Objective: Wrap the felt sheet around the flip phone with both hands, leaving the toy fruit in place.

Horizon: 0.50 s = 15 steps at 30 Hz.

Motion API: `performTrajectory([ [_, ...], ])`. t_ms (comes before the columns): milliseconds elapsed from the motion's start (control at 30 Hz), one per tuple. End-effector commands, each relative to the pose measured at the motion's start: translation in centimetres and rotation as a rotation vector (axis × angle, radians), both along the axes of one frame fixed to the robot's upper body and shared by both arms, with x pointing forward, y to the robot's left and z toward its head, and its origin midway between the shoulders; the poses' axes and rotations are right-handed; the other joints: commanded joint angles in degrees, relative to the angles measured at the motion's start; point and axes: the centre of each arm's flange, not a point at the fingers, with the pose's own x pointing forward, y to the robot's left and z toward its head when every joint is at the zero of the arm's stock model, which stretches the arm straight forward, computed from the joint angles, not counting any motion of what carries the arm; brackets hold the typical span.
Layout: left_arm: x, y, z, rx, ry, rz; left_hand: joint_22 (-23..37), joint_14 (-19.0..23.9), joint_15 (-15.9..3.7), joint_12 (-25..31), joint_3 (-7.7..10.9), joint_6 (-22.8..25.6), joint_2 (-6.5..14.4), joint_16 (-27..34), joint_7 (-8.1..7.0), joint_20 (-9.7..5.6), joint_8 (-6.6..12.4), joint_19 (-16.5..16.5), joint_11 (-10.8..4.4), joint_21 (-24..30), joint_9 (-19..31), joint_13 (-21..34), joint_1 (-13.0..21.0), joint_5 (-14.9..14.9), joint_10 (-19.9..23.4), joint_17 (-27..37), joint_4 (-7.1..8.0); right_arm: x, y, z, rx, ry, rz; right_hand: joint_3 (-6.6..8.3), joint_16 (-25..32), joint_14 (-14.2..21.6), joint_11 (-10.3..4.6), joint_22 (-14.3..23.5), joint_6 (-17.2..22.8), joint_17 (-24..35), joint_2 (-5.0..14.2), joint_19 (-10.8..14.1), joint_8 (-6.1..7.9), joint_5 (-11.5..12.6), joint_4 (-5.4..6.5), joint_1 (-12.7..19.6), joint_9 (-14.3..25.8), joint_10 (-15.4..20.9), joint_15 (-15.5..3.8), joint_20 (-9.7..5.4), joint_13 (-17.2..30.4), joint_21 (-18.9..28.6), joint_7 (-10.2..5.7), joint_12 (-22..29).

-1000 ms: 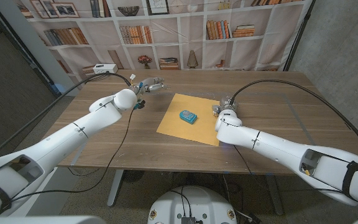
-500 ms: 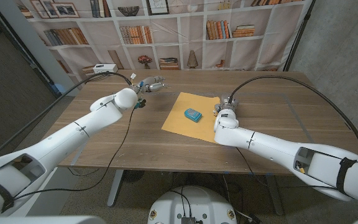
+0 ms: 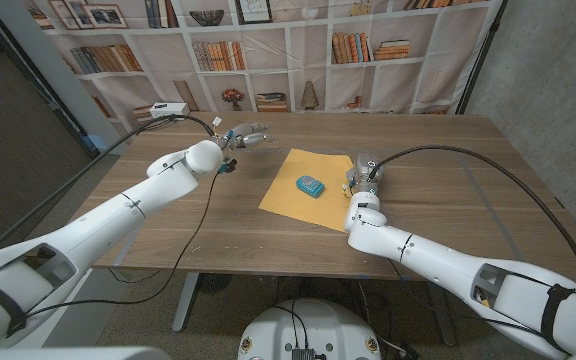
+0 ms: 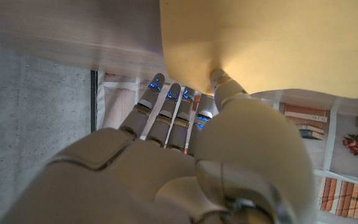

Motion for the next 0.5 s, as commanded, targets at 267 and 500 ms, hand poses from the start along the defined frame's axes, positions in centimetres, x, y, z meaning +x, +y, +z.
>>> performTrajectory([
  [267,-1.8,0.0,-0.3,-0.033,-0.006,0.008,0.5,2.8,1.33,0.5,0.93,3.6,3.8,0.8,0.77,2.32,0.97,0.0,1.37,0.1,0.3,0.4,0.9,0.5,2.1,0.2,0.01,-4.0,0.8,1.0,0.05,-0.263,0.07,1.22,0.2,1.4,-0.78,0.1,5.5,-0.3,0.1,0.3,0.84,-0.6,-0.17,1.2,-0.1,2.1,-4.21,0.08,0.0,0.2,-2.06,0.5],
  [500,-5.2,-0.3,-1.1,0.011,-0.009,0.069,0.9,11.7,0.88,2.7,0.56,12.3,3.9,2.7,2.11,2.47,2.91,4.4,1.69,2.2,0.5,0.5,-0.1,0.7,9.2,0.6,-0.36,-4.9,1.2,0.8,0.043,-0.289,0.09,1.51,0.0,1.8,-1.19,0.1,5.9,-0.4,-0.21,0.1,0.92,-0.8,-0.19,1.4,-0.2,3.0,-4.43,0.12,0.0,0.0,-2.08,0.5],
])
